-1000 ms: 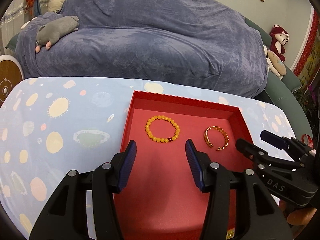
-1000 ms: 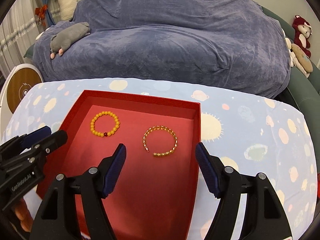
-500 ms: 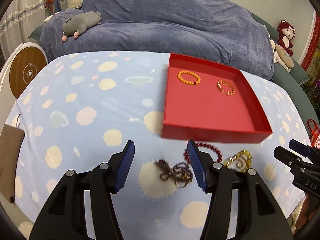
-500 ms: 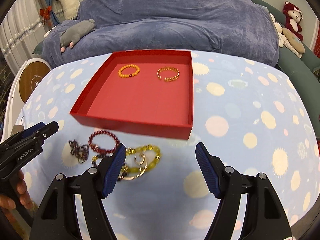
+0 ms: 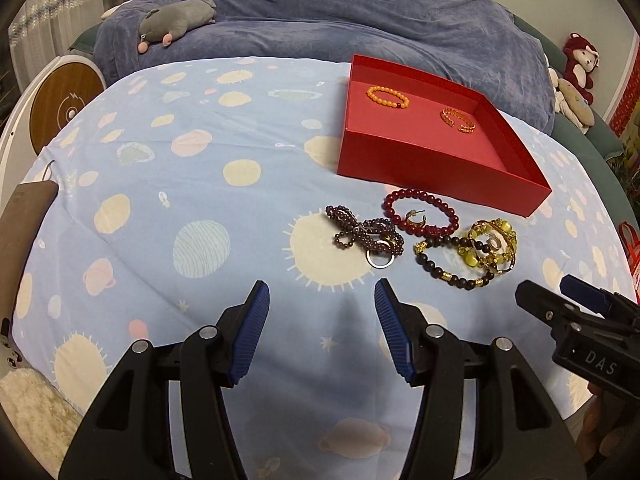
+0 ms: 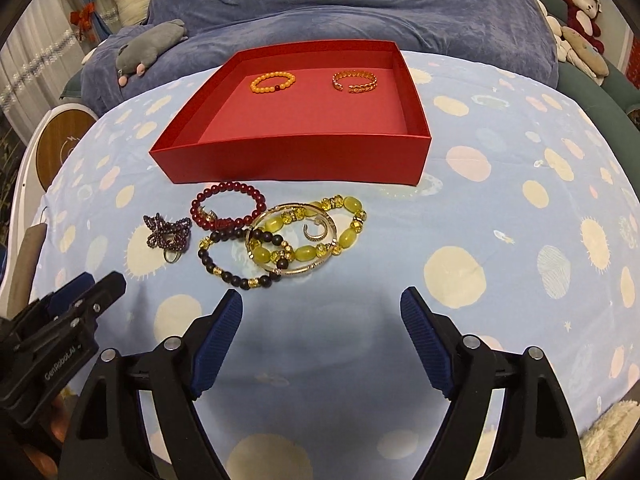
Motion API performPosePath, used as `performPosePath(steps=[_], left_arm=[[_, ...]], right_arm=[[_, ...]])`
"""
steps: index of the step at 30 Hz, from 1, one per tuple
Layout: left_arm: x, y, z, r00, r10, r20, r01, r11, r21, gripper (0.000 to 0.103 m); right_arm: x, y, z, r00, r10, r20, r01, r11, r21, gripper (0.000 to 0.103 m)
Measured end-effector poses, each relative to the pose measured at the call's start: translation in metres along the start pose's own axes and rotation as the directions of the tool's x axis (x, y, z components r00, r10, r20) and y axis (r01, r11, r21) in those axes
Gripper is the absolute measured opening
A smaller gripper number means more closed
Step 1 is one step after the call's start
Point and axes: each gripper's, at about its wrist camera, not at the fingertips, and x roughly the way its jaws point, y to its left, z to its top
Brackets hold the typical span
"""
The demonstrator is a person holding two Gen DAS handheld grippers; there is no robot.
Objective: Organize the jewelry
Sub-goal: 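Close the right tool on the thin gold bangle in the pile, then grasp the dark garnet beaded bracelet with the left tool while the right tool lifts the bangle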
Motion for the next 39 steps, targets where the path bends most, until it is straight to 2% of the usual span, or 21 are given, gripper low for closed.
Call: performPosePath(steps=[6, 16, 19, 23, 34, 36, 37, 39], left_arm=[[0.001, -0.001, 0.0, 1.0, 0.005, 0.01, -0.005, 1.0, 0.005, 0.052], [0.006, 0.01, 0.004, 1.0, 0.002, 0.0, -0.002, 0.999, -0.035, 0.052], [0.008, 0.012, 0.005, 1.0, 0.0, -0.007, 0.0, 0.999, -0.047, 0.052], [0.009, 0.013, 0.005, 1.0, -0.007, -0.012, 0.007, 0.998, -0.057, 0.052], [0.008, 0.003, 0.008, 1.0, -0.023, -0.01, 0.022, 0.998, -0.054, 0.054], [0.009, 0.002, 0.009, 1.0, -0.027, -0.014, 0.026, 0.998, -0.057, 0.054], [0.01, 0.001, 0.009, 1.0, -0.027, -0.015, 0.026, 0.998, -0.058, 0.054], [0.01, 0.0, 0.008, 0.999, -0.028, -0.016, 0.027, 0.998, -0.062, 0.054]], right_arm=[[0.023, 0.008, 0.017, 1.0, 0.001, -0.019, -0.001, 1.0, 0.018, 0.078], [0.046, 0.016, 0.025, 0.999, -0.025, -0.04, 0.025, 1.0, 0.002, 0.078], [0.047, 0.015, 0.024, 0.999, -0.025, -0.041, 0.026, 1.0, 0.007, 0.074], [0.044, 0.014, 0.022, 0.999, -0.008, -0.036, 0.007, 1.0, -0.002, 0.058], [0.023, -0.001, 0.013, 1.0, 0.027, -0.012, -0.026, 0.999, 0.038, 0.056], [0.017, -0.007, 0.01, 0.999, 0.035, -0.009, -0.034, 0.998, 0.049, 0.043], [0.016, -0.01, 0.009, 0.999, 0.045, -0.017, -0.044, 0.997, 0.057, 0.029], [0.015, -0.016, 0.004, 0.998, 0.052, -0.03, -0.05, 0.997, 0.065, 0.028]])
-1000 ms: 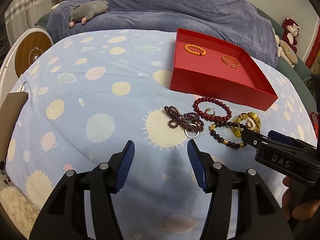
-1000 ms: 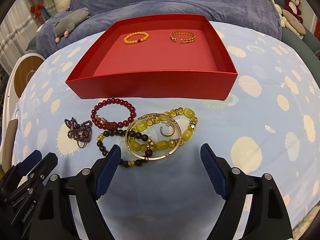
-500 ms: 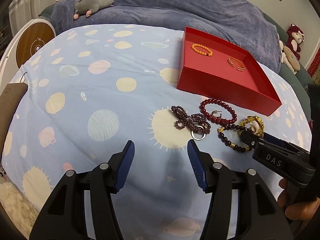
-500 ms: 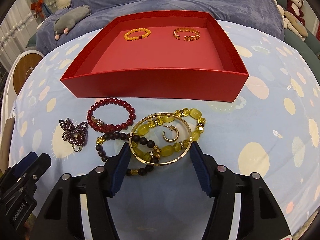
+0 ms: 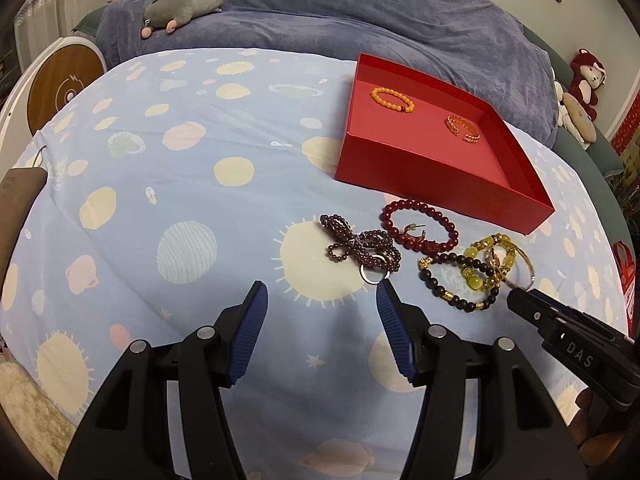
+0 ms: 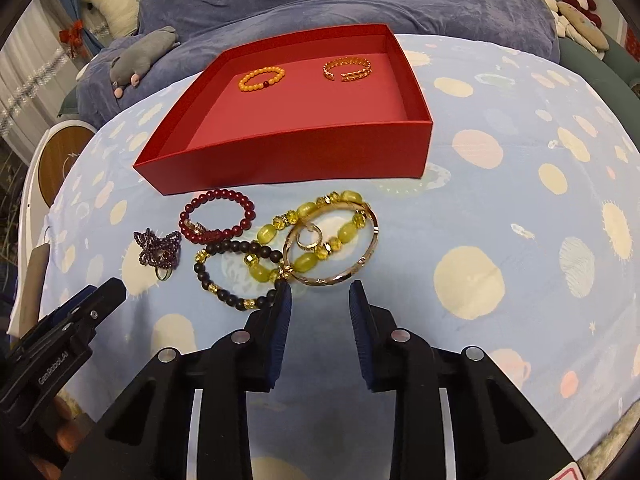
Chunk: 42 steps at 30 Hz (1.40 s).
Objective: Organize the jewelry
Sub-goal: 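Grasp the dark garnet beaded bracelet with the left tool while the right tool lifts the bangle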
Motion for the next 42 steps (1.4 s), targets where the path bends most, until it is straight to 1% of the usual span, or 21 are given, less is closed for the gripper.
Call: performPosePath(steps=[2, 3, 4, 5, 6, 7, 8, 13, 16, 19, 21, 22, 23, 31, 35, 36, 39, 40, 41, 42], left_arm=[[0.0, -0.002, -0.001, 1.0, -0.002, -0.003, 0.002, 1.0, -0.002, 0.054], [0.0, -0.003, -0.002, 1.0, -0.004, -0.003, 0.004, 1.0, 0.0, 0.054], [0.0, -0.004, -0.002, 1.0, -0.005, -0.002, 0.005, 1.0, 0.003, 0.054], [-0.001, -0.004, -0.003, 1.0, -0.004, -0.001, 0.004, 1.0, 0.006, 0.054], [-0.001, -0.005, -0.003, 1.0, -0.006, 0.0, 0.006, 1.0, 0.008, 0.054], [-0.001, -0.005, -0.003, 1.0, -0.007, 0.0, 0.007, 1.0, 0.009, 0.054], [-0.001, -0.006, -0.003, 1.0, -0.008, -0.001, 0.008, 1.0, 0.009, 0.054], [0.0, -0.007, -0.004, 1.0, -0.005, -0.006, 0.006, 1.0, 0.015, 0.054], [0.001, -0.006, -0.003, 1.0, -0.003, -0.006, 0.003, 1.0, 0.014, 0.054], [0.003, -0.003, -0.002, 1.0, -0.002, -0.01, 0.003, 1.0, 0.005, 0.054], [0.004, -0.002, -0.001, 1.0, -0.003, -0.011, 0.003, 1.0, 0.0, 0.054], [0.005, -0.002, 0.0, 1.0, -0.005, -0.011, 0.005, 1.0, -0.003, 0.054], [0.006, -0.001, 0.001, 1.0, -0.007, -0.012, 0.007, 1.0, -0.006, 0.054], [0.021, -0.008, 0.011, 1.0, -0.015, -0.023, 0.015, 1.0, -0.018, 0.055], [0.03, -0.012, 0.018, 1.0, -0.02, -0.017, 0.019, 1.0, -0.018, 0.054], [0.032, -0.012, 0.019, 1.0, -0.021, -0.017, 0.021, 1.0, -0.019, 0.053], [0.036, -0.011, 0.021, 0.999, -0.038, -0.012, 0.038, 0.999, -0.032, 0.038], [0.037, -0.011, 0.021, 0.999, -0.049, -0.014, 0.049, 0.998, -0.036, 0.03], [0.038, -0.01, 0.022, 0.998, -0.056, -0.018, 0.056, 0.998, -0.04, 0.026], [0.038, -0.011, 0.022, 0.998, -0.058, -0.015, 0.057, 0.997, -0.043, 0.024]], right_arm=[[0.0, -0.003, -0.005, 1.0, -0.012, -0.009, 0.012, 1.0, -0.009, 0.028], [0.0, -0.005, -0.007, 1.0, -0.017, -0.009, 0.017, 1.0, -0.008, 0.031], [-0.001, -0.007, -0.008, 1.0, -0.019, -0.008, 0.019, 1.0, -0.002, 0.038], [-0.003, -0.008, -0.008, 1.0, -0.018, -0.002, 0.018, 1.0, 0.005, 0.05], [-0.004, -0.009, -0.007, 1.0, -0.023, 0.01, 0.023, 1.0, 0.01, 0.057], [-0.006, -0.008, -0.004, 0.999, -0.033, 0.025, 0.033, 0.999, 0.012, 0.066], [-0.006, -0.007, -0.001, 0.999, -0.039, 0.037, 0.039, 0.999, 0.01, 0.069], [0.01, -0.002, 0.021, 0.998, -0.054, 0.034, 0.054, 0.999, 0.002, 0.069], [0.022, -0.002, 0.029, 0.998, -0.055, 0.026, 0.054, 0.998, 0.019, 0.069], [0.032, 0.0, 0.029, 0.998, -0.069, 0.012, 0.069, 0.998, 0.01, 0.069], [0.031, 0.001, 0.028, 0.996, -0.082, 0.022, 0.082, 0.997, -0.002, 0.063], [0.031, 0.002, 0.027, 0.996, -0.087, 0.025, 0.088, 0.996, -0.012, 0.057], [0.029, 0.002, 0.026, 0.996, -0.088, 0.027, 0.088, 0.996, -0.018, 0.054], [0.015, -0.009, 0.012, 0.998, -0.053, 0.035, 0.052, 0.998, 0.043, 0.053], [0.005, -0.009, 0.008, 0.998, -0.043, 0.046, 0.041, 0.998, 0.047, 0.053], [0.003, -0.009, 0.007, 0.998, -0.042, 0.049, 0.04, 0.998, 0.044, 0.053], [-0.003, -0.008, 0.006, 0.998, -0.033, 0.054, 0.031, 0.999, 0.039, 0.053], [-0.004, -0.007, 0.005, 0.998, -0.032, 0.055, 0.03, 0.999, 0.036, 0.053], [-0.006, -0.007, 0.005, 0.998, -0.031, 0.057, 0.029, 0.999, 0.034, 0.053], [-0.007, -0.006, 0.004, 0.998, -0.028, 0.059, 0.026, 0.999, 0.032, 0.053]])
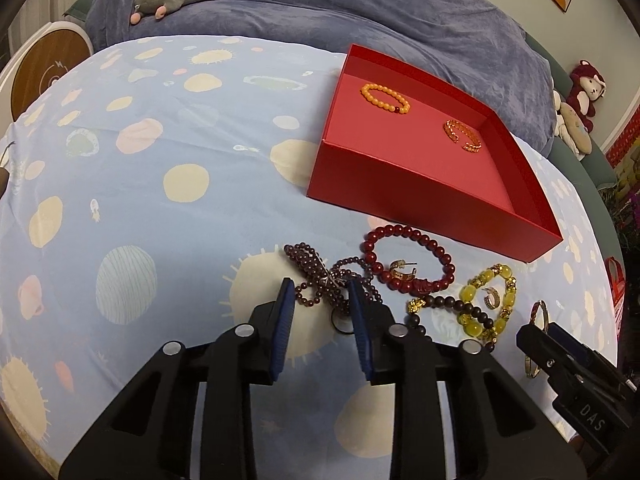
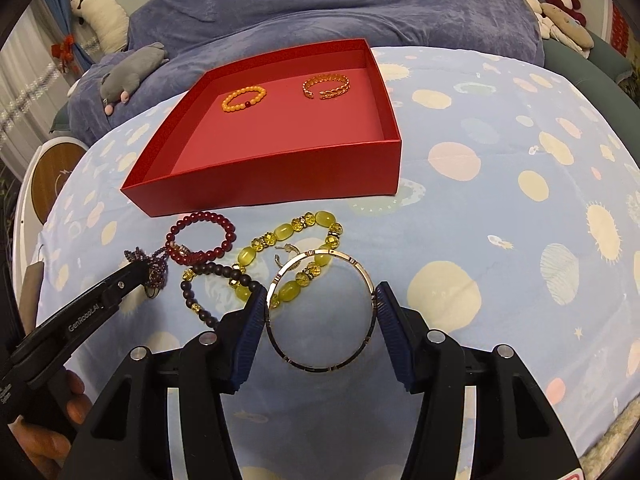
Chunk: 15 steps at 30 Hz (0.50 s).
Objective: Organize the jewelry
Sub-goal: 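Grasp the dark garnet beaded bracelet with the left tool while the right tool lifts the bangle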
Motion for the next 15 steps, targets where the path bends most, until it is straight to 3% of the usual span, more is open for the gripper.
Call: performPosePath(steps=[3, 12, 15], left_arm=[[0.0, 0.0, 0.0, 1.0, -0.008, 0.004, 0.008, 1.0, 0.005, 0.002], [-0.016, 0.001, 0.0, 0.999, -0.033, 0.043, 0.033, 0.999, 0.003, 0.0], [-0.015, 0.0, 0.001, 0.999, -0.039, 0.025, 0.039, 0.999, 0.001, 0.0]], right_arm=[[-0.003, 0.002, -0.002, 1.0, 0.009, 0.001, -0.009, 1.0, -0.006, 0.053], [-0.013, 0.006, -0.009, 0.999, 0.035, 0.0, -0.035, 0.999, -0.011, 0.053], [-0.016, 0.006, -0.01, 0.999, 0.036, 0.004, -0.036, 0.999, -0.011, 0.053]])
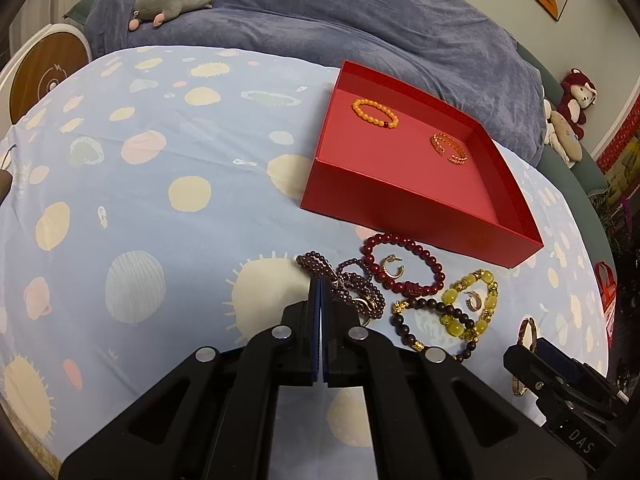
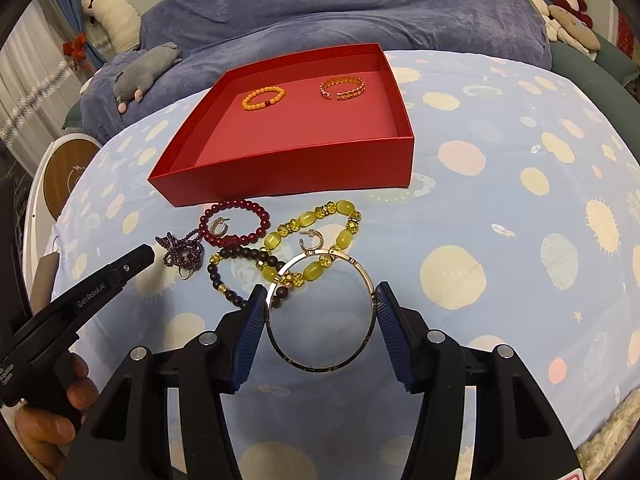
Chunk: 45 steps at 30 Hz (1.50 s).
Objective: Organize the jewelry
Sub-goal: 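Grasp the dark garnet beaded bracelet with the left tool while the right tool lifts the bangle, then carry both pieces over the red box and open the left tool to drop the garnet bracelet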
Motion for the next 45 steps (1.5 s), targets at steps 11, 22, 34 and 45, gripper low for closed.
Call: performPosePath(steps=[11, 22, 34, 45], left_arm=[[0.023, -0.01, 0.012, 0.999, 0.026, -0.042, -0.027, 0.999, -0.027, 0.039], [0.016, -0.011, 0.011, 1.0, 0.009, -0.026, -0.009, 1.0, -0.005, 0.004], [-0.02, -0.018, -0.005, 0.999, -0.02, -0.024, 0.021, 0.999, 0.028, 0.003], [-0.047, -0.043, 0.034, 0.995, -0.094, 0.031, 0.091, 0.994, 0.064, 0.003]], right_arm=[[-0.002, 0.0, 0.001, 1.0, 0.007, 0.002, -0.007, 1.0, -0.004, 0.053], [-0.004, 0.004, 0.0, 1.0, 0.011, 0.002, -0.011, 1.0, -0.018, 0.053], [-0.011, 0.004, 0.003, 1.0, 0.014, 0.014, -0.014, 1.0, -0.013, 0.054], [-0.022, 0.002, 0.034, 0.998, 0.04, 0.058, -0.04, 0.999, -0.001, 0.053]])
